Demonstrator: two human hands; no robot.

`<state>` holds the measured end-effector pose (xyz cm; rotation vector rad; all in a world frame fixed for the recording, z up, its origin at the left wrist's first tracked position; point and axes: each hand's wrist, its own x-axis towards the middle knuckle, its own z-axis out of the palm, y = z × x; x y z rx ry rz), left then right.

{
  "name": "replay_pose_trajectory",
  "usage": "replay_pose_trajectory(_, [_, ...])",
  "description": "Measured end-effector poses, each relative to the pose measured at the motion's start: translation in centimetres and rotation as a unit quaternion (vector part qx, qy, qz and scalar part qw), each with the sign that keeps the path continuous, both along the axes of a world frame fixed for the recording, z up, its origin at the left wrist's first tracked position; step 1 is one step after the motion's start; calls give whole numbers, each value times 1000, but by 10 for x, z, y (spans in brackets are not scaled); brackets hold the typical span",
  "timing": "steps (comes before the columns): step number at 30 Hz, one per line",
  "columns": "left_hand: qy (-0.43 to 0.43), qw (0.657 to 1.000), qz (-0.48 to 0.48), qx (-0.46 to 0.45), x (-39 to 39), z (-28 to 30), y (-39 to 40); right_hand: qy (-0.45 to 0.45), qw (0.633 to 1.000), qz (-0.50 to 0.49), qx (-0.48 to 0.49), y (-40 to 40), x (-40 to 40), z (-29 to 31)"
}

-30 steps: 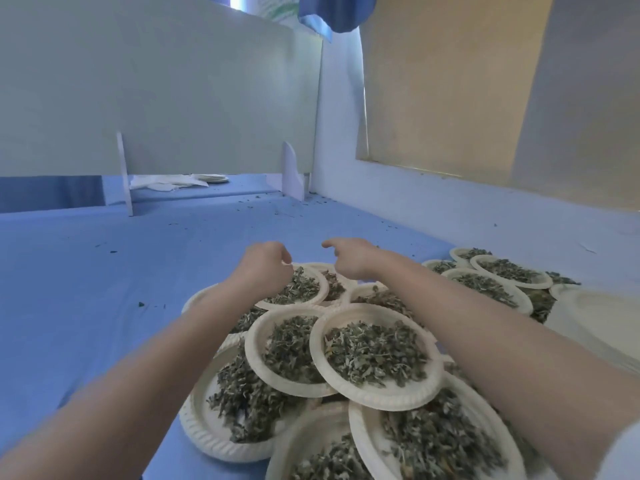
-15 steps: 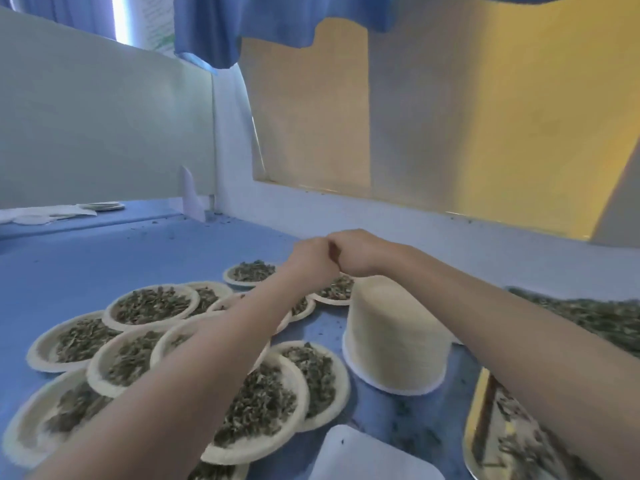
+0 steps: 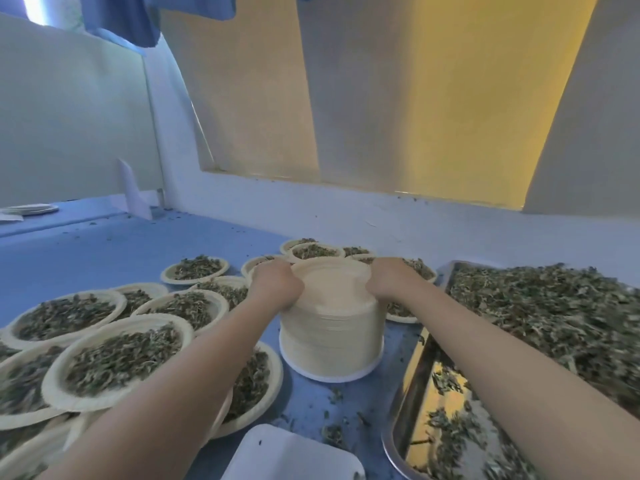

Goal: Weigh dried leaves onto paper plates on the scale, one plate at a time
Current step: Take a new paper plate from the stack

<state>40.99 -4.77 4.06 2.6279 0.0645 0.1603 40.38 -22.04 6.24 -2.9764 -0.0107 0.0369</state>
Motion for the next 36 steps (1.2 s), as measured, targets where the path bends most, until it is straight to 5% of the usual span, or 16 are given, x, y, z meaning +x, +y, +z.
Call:
replay_pose_trajectory(10, [-57,998,-4,-32,-17,45,1,-97,992,-12,85,-5,-22,34])
replay_pose_trajectory(17, [-116,990,-15,-83,-97,53,23,-109,985,26,130,-5,-86,38])
replay_pose_trajectory(28, [1,993,4,-117,-207,-50,67,-16,988,109,107,18,-181,-64])
replay_pose_trajectory(36, [-30,986,22,-163,-228,-99,67,-42,993,94,51,20,-190,-107])
